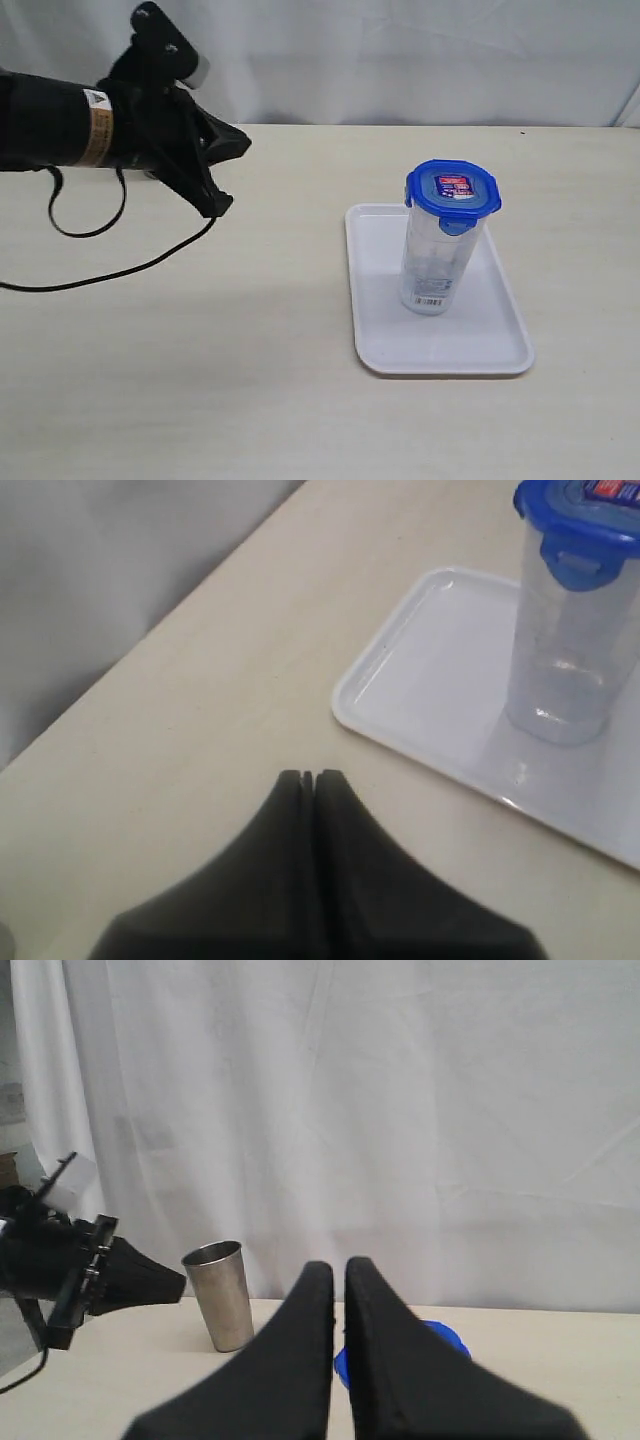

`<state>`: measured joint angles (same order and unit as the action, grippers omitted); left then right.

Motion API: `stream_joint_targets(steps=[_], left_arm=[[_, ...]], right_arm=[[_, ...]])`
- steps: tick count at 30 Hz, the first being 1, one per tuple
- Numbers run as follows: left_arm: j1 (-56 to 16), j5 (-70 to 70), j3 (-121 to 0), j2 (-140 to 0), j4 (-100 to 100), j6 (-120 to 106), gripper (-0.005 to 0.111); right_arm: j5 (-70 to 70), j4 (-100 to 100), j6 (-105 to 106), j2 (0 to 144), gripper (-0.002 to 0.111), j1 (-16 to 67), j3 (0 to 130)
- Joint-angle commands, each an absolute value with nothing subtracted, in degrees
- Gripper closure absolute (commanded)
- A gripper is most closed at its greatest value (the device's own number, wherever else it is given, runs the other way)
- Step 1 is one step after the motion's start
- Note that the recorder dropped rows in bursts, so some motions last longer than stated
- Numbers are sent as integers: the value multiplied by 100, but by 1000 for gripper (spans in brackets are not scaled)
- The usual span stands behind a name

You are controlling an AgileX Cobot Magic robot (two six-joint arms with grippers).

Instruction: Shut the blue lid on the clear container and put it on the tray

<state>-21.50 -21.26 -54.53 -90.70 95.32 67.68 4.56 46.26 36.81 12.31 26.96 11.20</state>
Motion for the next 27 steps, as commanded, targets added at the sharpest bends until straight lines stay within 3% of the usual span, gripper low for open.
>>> stream_joint_targets(steps=[1,11,17,23,27], left_arm=[[-2204,-1954,-4752,-7995,8955,6589,107],[-2204,-2005,-3417,-5043,8368,6707,107],[-2204,-2309,-2673,-2531,8481,7407,107],[-2204,-2465,-2639,-472,8655,7419,107],[-2204,-2611,-2639,0,8643,7419,107]], right_arm=[[427,4574,3679,1188,104,2670,1095],[427,4574,3679,1188,104,2670,1095],[439,4574,3679,1188,104,2670,1095],[439,4574,3679,1188,104,2670,1095],[439,4574,3679,1188,104,2670,1095]])
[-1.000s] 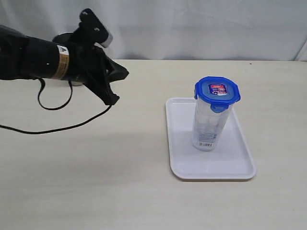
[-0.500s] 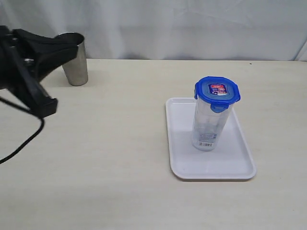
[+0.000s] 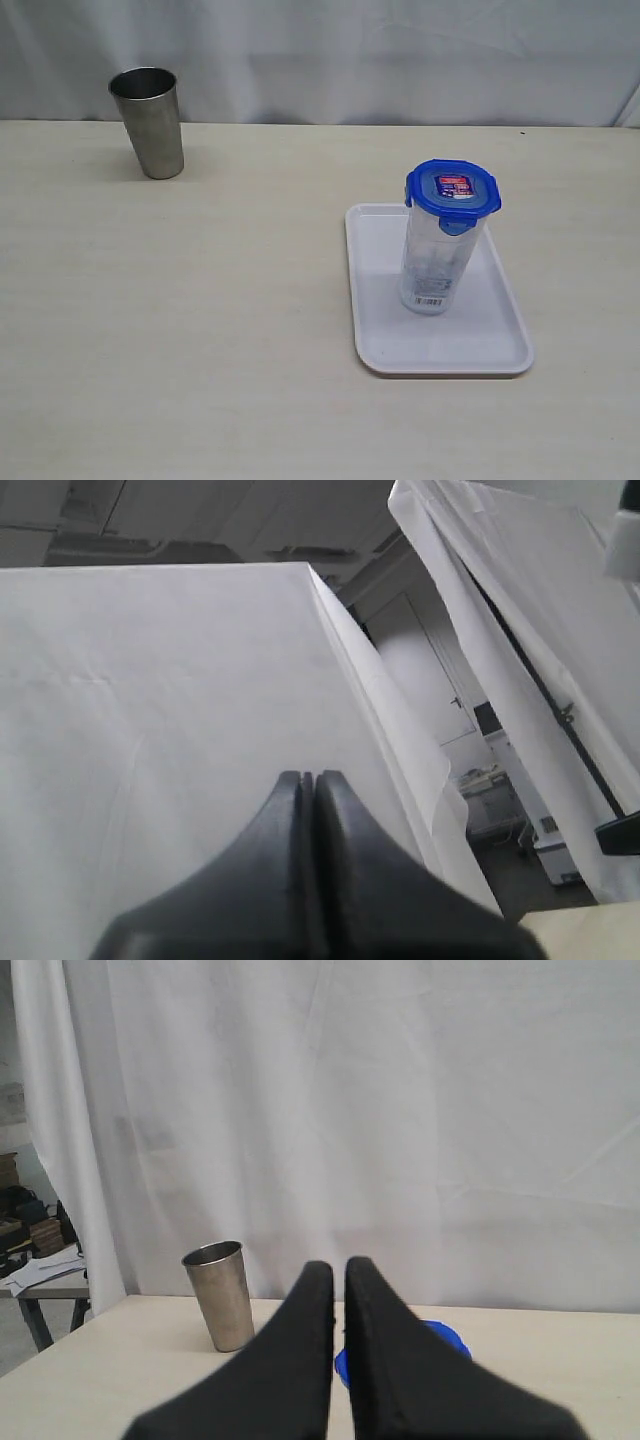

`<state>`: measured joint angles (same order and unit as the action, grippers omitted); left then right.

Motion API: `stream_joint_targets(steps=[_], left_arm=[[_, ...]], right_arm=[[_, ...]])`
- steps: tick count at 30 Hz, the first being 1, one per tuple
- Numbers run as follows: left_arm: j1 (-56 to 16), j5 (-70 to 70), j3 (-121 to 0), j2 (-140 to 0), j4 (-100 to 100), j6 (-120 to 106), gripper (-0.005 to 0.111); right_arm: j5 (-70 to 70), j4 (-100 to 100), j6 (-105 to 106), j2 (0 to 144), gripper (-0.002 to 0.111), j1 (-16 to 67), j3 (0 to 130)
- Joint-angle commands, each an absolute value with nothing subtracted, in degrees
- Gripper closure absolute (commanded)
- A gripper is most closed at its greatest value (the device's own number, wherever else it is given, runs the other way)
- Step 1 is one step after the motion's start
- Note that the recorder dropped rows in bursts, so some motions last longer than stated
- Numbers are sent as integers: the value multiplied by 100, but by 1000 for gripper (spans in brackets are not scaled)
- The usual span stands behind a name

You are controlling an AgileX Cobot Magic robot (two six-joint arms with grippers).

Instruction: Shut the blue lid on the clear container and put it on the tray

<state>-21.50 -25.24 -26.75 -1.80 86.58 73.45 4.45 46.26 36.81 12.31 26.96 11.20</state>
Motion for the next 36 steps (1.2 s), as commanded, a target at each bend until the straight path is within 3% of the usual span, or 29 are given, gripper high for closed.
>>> stream_joint_targets(steps=[1,10,14,19,24,36], left_arm=[[-2204,-2687,-2650,0,8628,7419,107],[-2204,-2657,-2650,0,8518,7250,107],[-2204,-2047,-2650,0,5666,5972,107],[-2204,-512,-2650,0,648,1929,107],[-2204,119,-2650,0,469,1371,107],[-2204,142,-2650,0,469,1371,107]], right_arm=[[439,4574,3679,1188,104,2670,1095],[439,4574,3679,1188,104,2670,1095],[439,4574,3679,1188,104,2670,1095],[439,4574,3679,1188,104,2670,1095],[439,4574,3679,1188,104,2670,1095],[439,4574,3679,1188,104,2670,1095]])
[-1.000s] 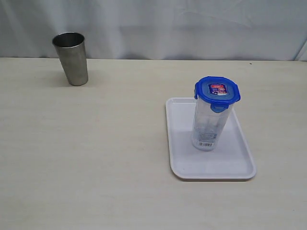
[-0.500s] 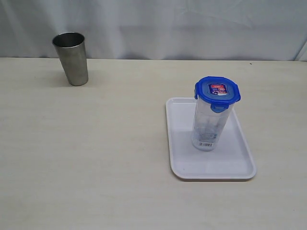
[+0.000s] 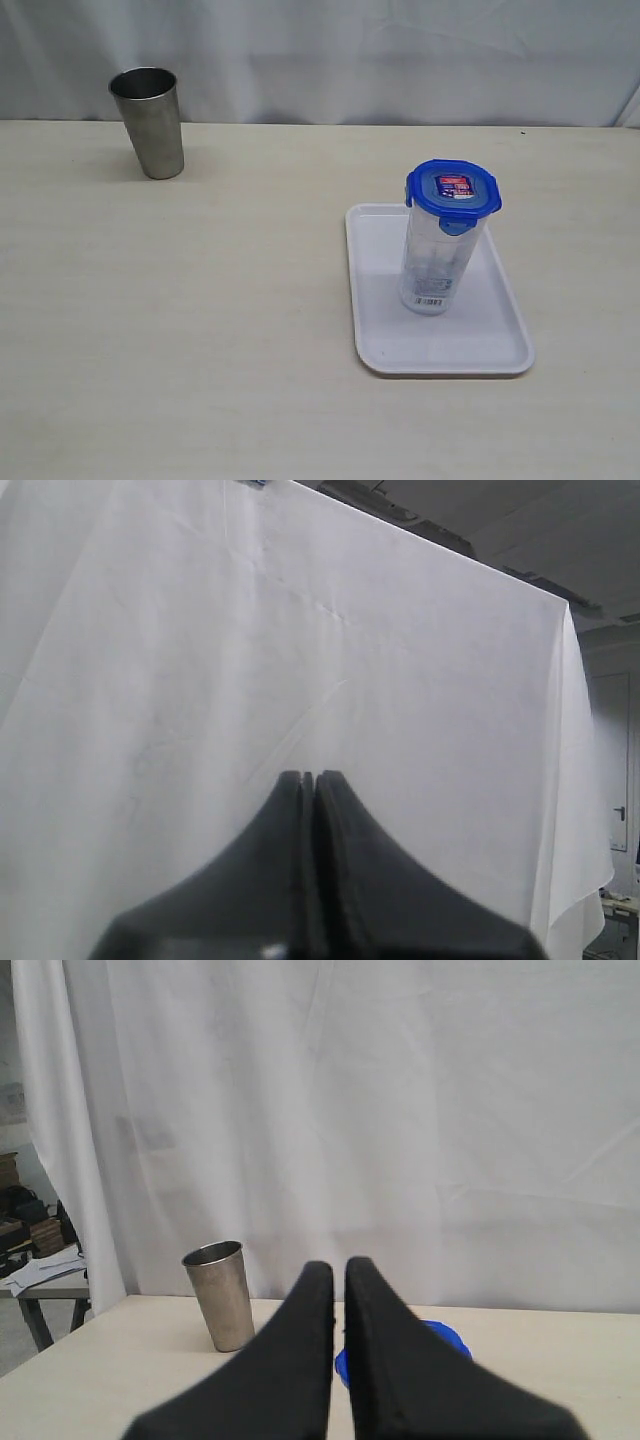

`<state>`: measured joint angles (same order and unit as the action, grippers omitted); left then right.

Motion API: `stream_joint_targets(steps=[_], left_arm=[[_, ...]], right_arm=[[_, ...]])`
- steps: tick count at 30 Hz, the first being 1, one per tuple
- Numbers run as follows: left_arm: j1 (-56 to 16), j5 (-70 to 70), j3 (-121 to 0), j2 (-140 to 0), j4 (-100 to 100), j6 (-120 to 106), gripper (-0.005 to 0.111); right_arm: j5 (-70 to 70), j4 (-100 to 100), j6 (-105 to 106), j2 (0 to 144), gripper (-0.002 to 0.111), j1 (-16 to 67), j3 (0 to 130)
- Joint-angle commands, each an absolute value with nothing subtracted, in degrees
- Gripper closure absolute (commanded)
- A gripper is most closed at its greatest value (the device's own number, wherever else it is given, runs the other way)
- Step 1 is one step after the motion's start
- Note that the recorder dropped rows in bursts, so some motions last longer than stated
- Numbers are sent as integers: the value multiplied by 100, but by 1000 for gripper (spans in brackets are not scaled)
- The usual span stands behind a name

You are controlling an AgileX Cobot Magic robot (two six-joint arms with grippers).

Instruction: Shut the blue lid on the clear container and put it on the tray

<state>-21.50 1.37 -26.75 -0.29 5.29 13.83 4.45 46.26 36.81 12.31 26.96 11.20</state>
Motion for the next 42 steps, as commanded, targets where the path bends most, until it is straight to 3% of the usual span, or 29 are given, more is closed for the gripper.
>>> stream_joint_targets(steps=[1,9,30,42], left_arm=[[-2204,142,-2650,0,469,1371,107],[-2112,142,-2650,0,52,1371,107],[-136,157,-2650,0,0,1349,107],[-66,316,-1859,0,157,991,107]], right_arm=[[439,4574,3679,1188,104,2670,1095],[439,4574,3679,1188,104,2670,1095],[439,4574,3679,1188,104,2670,1095],[439,4574,3679,1188,104,2670,1095]])
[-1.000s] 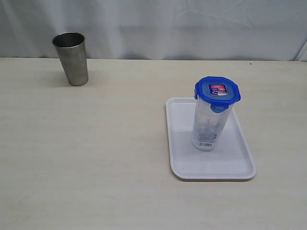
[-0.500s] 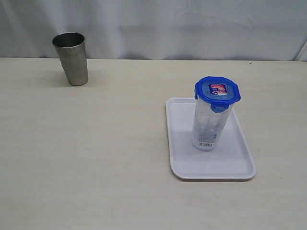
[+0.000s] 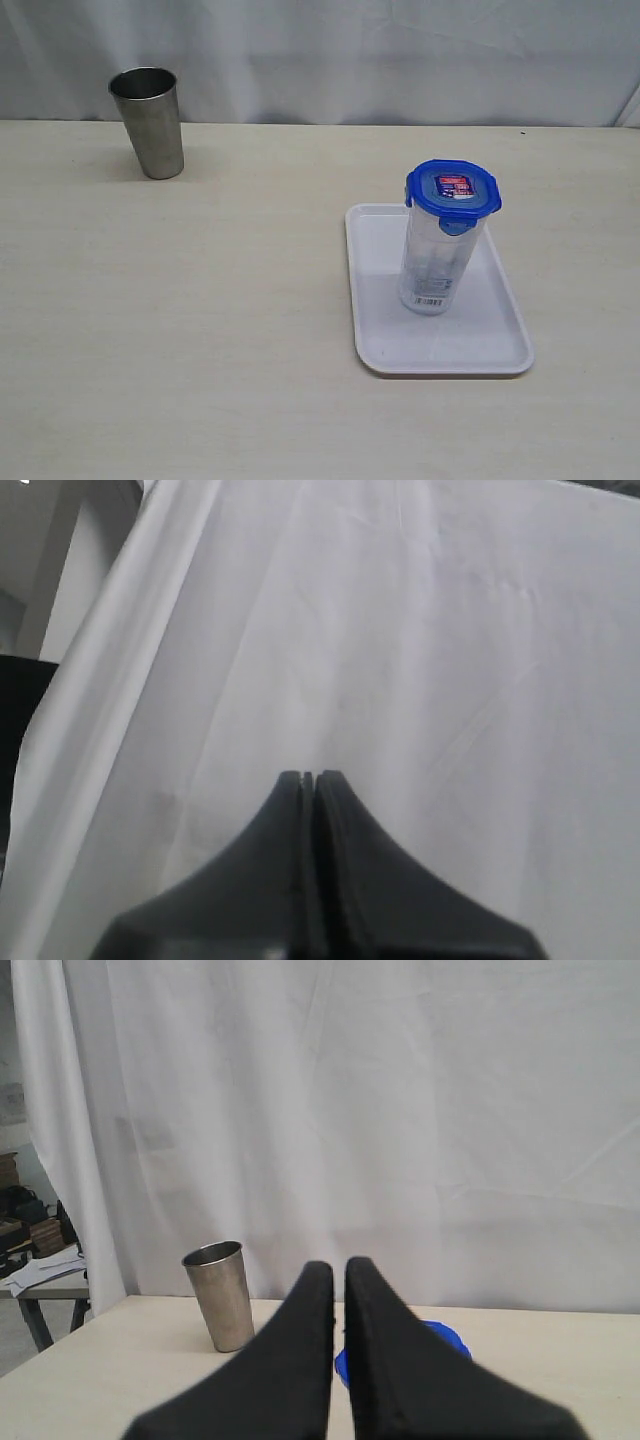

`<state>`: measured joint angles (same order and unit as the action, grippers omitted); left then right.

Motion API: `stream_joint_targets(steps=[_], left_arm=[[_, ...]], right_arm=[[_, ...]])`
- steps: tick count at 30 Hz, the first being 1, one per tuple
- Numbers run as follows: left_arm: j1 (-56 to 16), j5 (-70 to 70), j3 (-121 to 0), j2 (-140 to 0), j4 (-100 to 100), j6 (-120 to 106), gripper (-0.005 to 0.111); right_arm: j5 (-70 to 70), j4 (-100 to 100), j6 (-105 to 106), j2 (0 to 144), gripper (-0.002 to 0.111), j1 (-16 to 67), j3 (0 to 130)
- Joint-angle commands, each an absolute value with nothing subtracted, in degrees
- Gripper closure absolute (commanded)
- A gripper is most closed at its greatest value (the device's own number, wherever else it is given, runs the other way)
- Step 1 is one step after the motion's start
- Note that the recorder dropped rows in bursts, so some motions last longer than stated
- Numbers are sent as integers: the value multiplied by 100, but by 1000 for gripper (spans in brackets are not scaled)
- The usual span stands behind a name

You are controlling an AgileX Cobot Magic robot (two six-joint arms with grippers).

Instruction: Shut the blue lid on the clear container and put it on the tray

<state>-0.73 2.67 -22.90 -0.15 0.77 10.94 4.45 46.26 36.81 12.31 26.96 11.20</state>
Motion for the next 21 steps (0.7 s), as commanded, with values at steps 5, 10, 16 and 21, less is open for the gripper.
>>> stream_joint_targets(steps=[5,10,16,21], left_arm=[[-66,380,-1152,0,238,846,107],[-66,425,-548,0,238,530,107],[-66,438,-174,0,238,296,107],[-66,442,-36,0,247,257,107]], right_arm=[[439,4574,3679,1188,104,2670,1095],[439,4574,3679,1188,104,2670,1095],[439,4574,3679,1188,104,2670,1095],[439,4574,3679,1188,104,2670,1095]])
